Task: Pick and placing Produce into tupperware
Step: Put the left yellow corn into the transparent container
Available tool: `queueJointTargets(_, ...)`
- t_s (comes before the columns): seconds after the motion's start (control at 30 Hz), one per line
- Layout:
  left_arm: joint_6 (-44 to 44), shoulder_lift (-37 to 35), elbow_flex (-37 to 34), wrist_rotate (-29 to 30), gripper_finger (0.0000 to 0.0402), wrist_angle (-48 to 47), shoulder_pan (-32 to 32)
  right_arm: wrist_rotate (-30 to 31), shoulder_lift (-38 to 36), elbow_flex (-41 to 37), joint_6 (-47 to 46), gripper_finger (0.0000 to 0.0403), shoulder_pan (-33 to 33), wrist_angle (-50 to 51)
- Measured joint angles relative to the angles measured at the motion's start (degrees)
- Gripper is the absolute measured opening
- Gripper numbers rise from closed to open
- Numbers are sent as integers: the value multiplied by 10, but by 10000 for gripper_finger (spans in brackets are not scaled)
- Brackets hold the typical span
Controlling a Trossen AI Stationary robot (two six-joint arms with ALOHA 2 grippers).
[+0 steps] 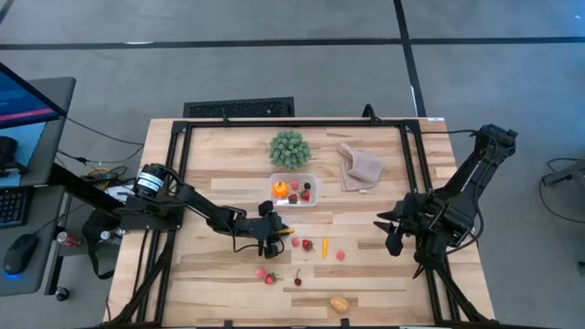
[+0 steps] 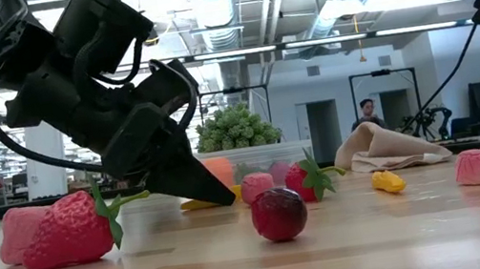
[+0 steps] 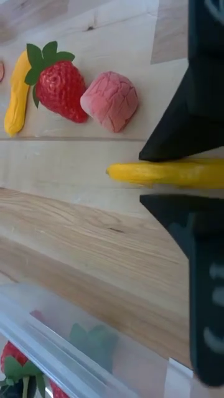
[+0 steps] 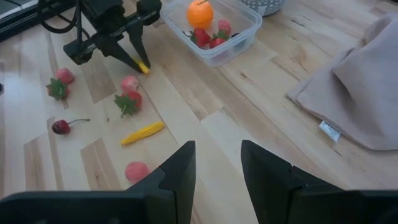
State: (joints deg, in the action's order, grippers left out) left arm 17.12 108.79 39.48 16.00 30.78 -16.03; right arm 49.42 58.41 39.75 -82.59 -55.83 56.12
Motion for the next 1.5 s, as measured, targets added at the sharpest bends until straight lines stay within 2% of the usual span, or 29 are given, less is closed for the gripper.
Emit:
queueJointTargets(0.23, 1, 0, 0, -5, 46, 5, 0, 1, 0, 0, 0, 121, 1, 1)
queueJointTargets(0.53, 6, -28, -2, -5, 41, -1, -2, 1, 0, 0, 0, 121, 1, 3)
queueJointTargets(0.93, -17, -112, -2, 72, 40, -36, 1, 3, 0, 0, 4, 120, 1, 11)
queueJointTargets(1.2, -28, -149, -2, 98, 40, -62, 30, 4, 0, 0, 5, 120, 1, 23)
queueJointTargets(1.5, -28, -160, -1, 84, 40, -100, 72, 8, 0, 0, 5, 120, 1, 22)
